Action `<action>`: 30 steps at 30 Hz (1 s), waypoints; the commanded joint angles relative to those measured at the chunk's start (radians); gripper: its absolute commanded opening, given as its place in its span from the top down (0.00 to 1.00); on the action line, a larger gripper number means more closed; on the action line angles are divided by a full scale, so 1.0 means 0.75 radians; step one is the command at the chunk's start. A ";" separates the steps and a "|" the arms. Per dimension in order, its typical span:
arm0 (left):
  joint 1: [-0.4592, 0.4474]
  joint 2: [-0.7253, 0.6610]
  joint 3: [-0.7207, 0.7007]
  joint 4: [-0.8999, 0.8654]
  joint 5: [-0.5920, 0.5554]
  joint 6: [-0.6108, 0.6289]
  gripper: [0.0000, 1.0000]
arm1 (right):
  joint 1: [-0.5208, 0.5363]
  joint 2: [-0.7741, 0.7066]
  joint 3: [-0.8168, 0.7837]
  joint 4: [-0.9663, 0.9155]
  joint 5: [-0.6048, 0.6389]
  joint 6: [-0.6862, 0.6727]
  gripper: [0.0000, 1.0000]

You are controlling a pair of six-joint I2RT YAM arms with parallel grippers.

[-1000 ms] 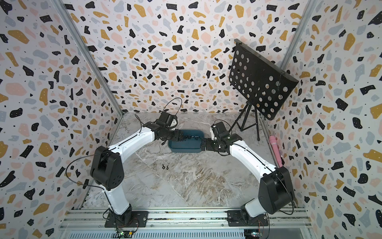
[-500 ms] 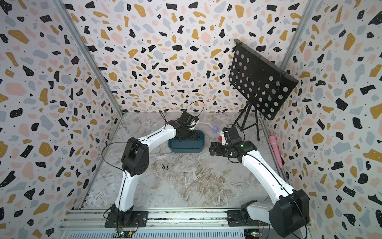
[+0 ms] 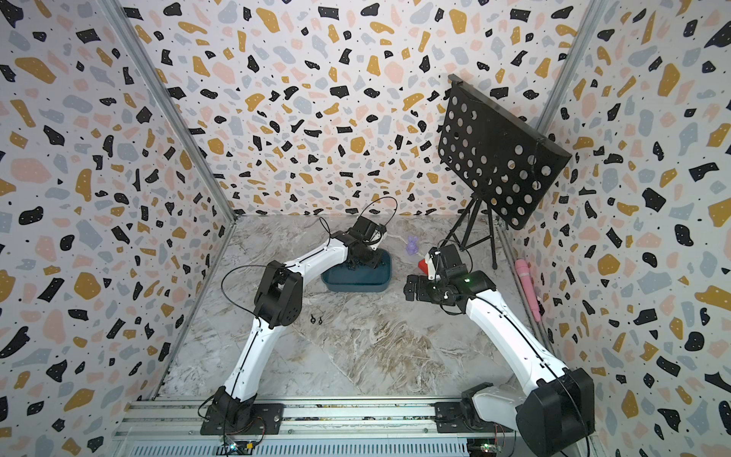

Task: Take out the wing nut from the storage box
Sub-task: Pick up the wing nut from the storage box.

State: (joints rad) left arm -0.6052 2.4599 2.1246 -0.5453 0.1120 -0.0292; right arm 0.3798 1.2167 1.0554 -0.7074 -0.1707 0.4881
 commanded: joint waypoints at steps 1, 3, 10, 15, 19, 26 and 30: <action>0.001 0.025 0.045 0.013 -0.006 0.040 0.66 | -0.012 -0.024 -0.005 -0.041 -0.015 -0.019 0.00; 0.001 0.037 0.047 0.013 0.007 0.042 0.69 | -0.017 -0.017 -0.004 -0.041 -0.021 -0.021 0.00; -0.001 0.079 0.057 0.013 0.028 0.049 0.69 | -0.026 0.002 -0.001 -0.040 -0.032 -0.023 0.00; -0.001 0.089 0.076 0.013 0.034 0.047 0.75 | -0.029 0.005 -0.002 -0.041 -0.035 -0.023 0.00; -0.008 0.075 0.052 0.014 0.023 0.050 0.85 | -0.028 0.004 -0.002 -0.039 -0.036 -0.021 0.00; -0.009 -0.040 -0.017 0.014 0.031 0.013 0.98 | -0.028 0.008 0.002 -0.029 -0.054 -0.019 0.00; -0.010 -0.156 -0.100 0.015 0.054 -0.040 0.99 | -0.028 0.017 0.019 -0.007 -0.070 -0.023 0.00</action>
State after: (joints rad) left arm -0.6071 2.4493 2.0796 -0.5446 0.1310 -0.0273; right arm 0.3637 1.2251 1.0554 -0.7071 -0.2089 0.4847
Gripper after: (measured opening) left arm 0.139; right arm 0.998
